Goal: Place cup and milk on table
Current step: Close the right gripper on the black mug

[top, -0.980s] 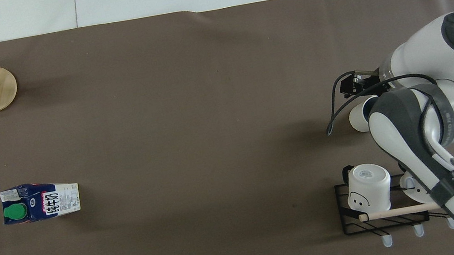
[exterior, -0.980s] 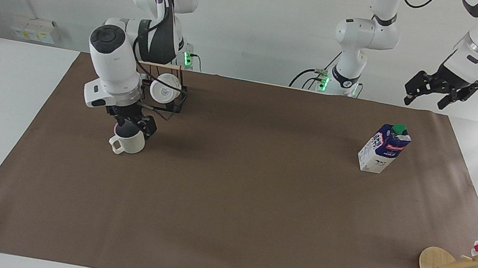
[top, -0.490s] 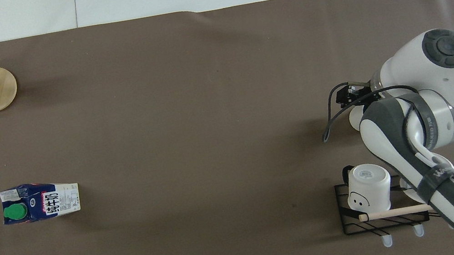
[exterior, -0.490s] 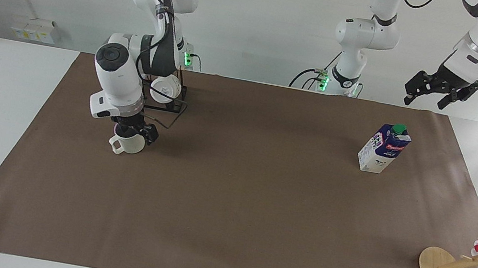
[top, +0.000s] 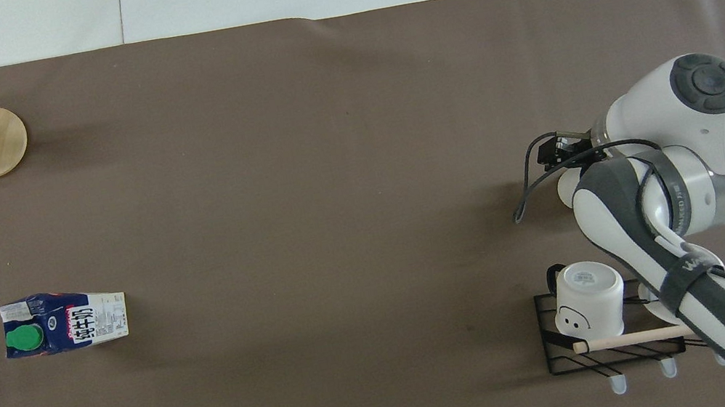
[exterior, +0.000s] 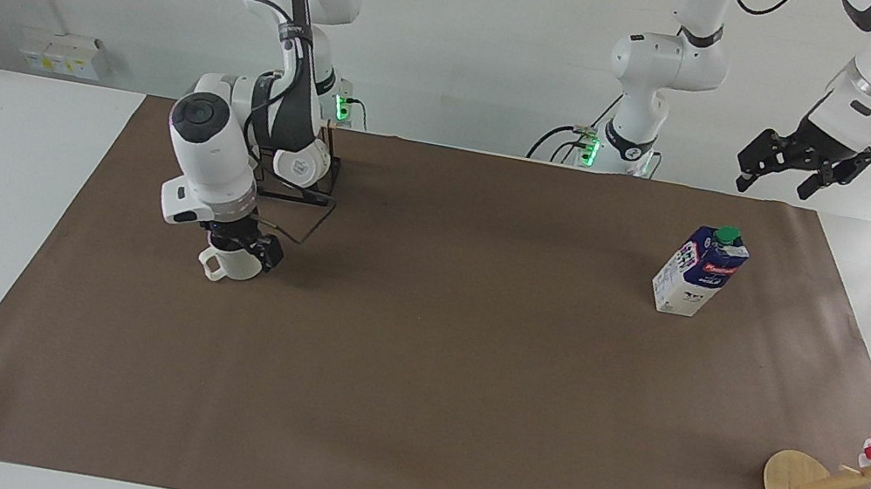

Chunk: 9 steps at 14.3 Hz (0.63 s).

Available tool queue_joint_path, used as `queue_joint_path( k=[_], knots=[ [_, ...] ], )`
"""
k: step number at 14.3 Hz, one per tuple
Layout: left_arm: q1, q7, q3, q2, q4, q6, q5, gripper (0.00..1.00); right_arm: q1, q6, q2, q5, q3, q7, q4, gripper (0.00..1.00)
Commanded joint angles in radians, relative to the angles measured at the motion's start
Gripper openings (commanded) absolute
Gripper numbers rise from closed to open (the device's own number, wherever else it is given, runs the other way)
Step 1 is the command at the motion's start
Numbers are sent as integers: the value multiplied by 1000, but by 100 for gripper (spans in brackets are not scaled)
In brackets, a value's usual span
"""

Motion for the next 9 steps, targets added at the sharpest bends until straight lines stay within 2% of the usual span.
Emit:
queue_joint_path(
  k=[1, 5, 9],
  knots=[
    [4, 0, 1, -11, -1, -11, -9, 100, -12, 23, -2, 6, 8, 5, -9, 81],
    [4, 0, 1, -11, -1, -13, -9, 100, -12, 23, 0, 6, 8, -29, -7, 0],
    [4, 0, -1, -11, -1, -13, -9, 100, -29, 20, 12, 7, 8, -26, 16, 0]
  ],
)
